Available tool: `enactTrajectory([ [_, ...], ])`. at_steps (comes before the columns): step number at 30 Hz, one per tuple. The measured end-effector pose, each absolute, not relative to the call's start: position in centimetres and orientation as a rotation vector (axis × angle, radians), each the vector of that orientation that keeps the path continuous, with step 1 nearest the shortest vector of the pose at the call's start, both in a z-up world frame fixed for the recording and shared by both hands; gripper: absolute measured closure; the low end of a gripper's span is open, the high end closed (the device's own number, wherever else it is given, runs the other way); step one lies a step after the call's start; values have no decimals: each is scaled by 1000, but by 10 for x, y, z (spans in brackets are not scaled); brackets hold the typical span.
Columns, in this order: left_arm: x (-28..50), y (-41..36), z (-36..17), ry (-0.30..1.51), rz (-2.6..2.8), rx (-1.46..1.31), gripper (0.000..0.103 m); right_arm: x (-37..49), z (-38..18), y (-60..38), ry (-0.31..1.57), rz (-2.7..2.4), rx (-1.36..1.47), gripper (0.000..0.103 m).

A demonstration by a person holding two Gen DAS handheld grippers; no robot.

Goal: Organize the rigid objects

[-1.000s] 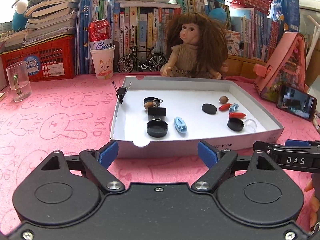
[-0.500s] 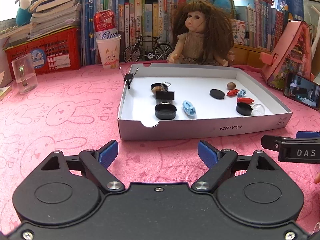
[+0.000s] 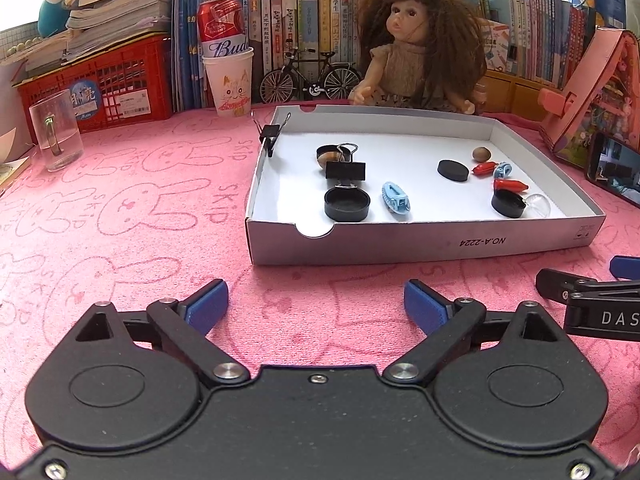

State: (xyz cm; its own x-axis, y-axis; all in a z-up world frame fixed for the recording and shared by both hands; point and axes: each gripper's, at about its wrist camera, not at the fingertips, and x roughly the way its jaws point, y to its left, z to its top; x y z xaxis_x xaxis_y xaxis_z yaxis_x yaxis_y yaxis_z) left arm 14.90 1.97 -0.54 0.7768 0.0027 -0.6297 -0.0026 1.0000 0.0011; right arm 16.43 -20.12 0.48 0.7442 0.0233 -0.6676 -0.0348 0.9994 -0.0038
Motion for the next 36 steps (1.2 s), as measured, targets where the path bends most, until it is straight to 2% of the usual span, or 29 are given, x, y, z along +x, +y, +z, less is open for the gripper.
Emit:
enactTrajectory([
  [6,151,20,-7,693,21,-3,1,164,5,-201,731,32,-17,0],
  [36,152,21,-7,694,22,-3,0,164,5,-201,731,32,-18,0],
])
